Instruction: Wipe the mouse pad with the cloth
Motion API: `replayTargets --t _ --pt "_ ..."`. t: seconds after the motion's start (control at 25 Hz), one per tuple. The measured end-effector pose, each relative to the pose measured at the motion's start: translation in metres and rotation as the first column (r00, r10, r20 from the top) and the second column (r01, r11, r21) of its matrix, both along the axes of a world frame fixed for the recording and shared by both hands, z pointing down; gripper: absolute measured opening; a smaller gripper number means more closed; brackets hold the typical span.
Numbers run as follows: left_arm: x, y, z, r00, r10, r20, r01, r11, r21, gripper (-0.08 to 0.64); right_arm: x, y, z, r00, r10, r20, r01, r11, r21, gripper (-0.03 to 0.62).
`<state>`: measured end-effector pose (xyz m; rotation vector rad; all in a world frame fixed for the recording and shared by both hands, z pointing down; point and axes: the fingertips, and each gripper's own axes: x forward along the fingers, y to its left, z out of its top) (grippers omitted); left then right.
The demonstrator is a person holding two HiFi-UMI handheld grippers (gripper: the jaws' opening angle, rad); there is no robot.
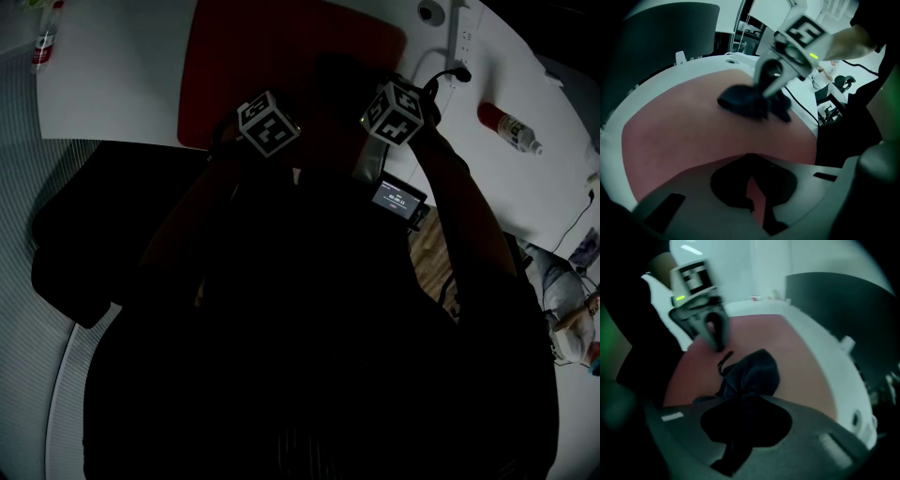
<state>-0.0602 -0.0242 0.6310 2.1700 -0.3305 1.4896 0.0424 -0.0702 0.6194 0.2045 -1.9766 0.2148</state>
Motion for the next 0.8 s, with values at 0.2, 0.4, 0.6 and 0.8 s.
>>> replayTargets --t 0.2,0.4,0.6,0.8 --pt "-0.001 0.001 0.001 1.0 0.009 -0.007 -0.009 1.0 -0.011 0.006 -0.046 0.107 0.004 0.969 -0.212 0.124 0.237 0.939 -0.249 0.037" --pt "-0.001 0.0 0.0 1.0 0.002 -0.003 -0.002 1.0 -0.009 0.006 -0.041 0.091 0.005 0.954 -0.28 0.109 0.297 0.936 -0.188 0.037" --pt "0.001 0.001 0.001 1.0 -0.004 -0.004 0.004 1.0 -0.004 0.006 0.033 -0.051 0.003 0.989 0.151 0.009 -0.151 0.988 0.016 0.037" --pt "-0.001 0.001 0.001 1.0 -0.013 0.001 0.013 1.0 -0.002 0.006 0.032 -0.056 -0.004 0.982 0.185 -0.028 -0.183 0.981 0.06 0.035"
